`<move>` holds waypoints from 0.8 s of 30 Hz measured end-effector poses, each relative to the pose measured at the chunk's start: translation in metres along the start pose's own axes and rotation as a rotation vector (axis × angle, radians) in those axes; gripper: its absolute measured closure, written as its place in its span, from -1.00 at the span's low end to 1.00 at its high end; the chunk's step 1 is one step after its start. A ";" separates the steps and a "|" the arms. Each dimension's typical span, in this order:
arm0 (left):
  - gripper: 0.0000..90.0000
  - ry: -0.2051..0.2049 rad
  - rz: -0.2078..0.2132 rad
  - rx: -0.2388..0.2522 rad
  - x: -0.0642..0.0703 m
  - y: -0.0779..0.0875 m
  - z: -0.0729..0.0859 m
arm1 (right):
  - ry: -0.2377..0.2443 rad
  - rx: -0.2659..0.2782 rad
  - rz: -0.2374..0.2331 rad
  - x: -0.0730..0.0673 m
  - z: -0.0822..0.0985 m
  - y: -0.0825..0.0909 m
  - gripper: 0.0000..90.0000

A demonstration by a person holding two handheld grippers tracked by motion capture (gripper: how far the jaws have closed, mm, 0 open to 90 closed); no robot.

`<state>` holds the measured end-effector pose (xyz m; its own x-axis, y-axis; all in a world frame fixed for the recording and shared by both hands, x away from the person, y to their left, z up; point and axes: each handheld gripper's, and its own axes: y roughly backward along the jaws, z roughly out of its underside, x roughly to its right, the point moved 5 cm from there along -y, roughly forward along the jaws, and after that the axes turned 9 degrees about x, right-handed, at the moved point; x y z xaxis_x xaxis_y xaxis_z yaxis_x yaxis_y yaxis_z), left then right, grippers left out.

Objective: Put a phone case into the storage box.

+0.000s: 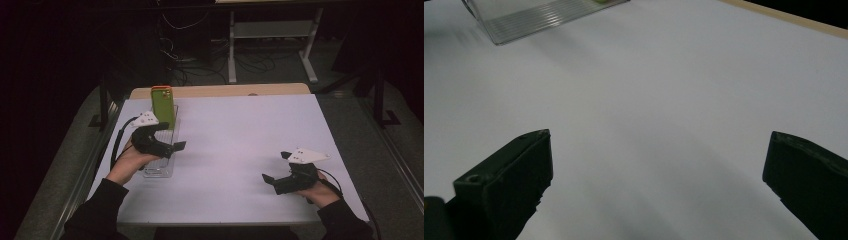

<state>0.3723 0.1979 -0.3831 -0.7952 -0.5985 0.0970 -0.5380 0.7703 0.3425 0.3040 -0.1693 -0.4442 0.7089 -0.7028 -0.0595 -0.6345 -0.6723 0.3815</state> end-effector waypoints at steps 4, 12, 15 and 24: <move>-1.00 -0.004 0.012 0.012 0.008 0.004 0.009 | 0.013 0.010 -0.007 0.000 -0.001 0.000 -1.00; -1.00 -0.002 0.030 0.026 0.017 0.013 0.027 | 0.021 0.021 -0.015 -0.001 -0.004 0.002 -1.00; -1.00 0.004 0.041 0.028 0.018 0.015 0.033 | 0.024 0.023 -0.015 -0.001 -0.005 0.002 -1.00; -1.00 -0.001 0.044 0.012 0.021 0.017 0.040 | 0.026 0.031 -0.018 -0.003 -0.006 0.002 -1.00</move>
<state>0.3348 0.2073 -0.4129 -0.8186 -0.5635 0.1109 -0.5054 0.7985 0.3271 0.3029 -0.1673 -0.4376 0.7275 -0.6848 -0.0419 -0.6308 -0.6917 0.3517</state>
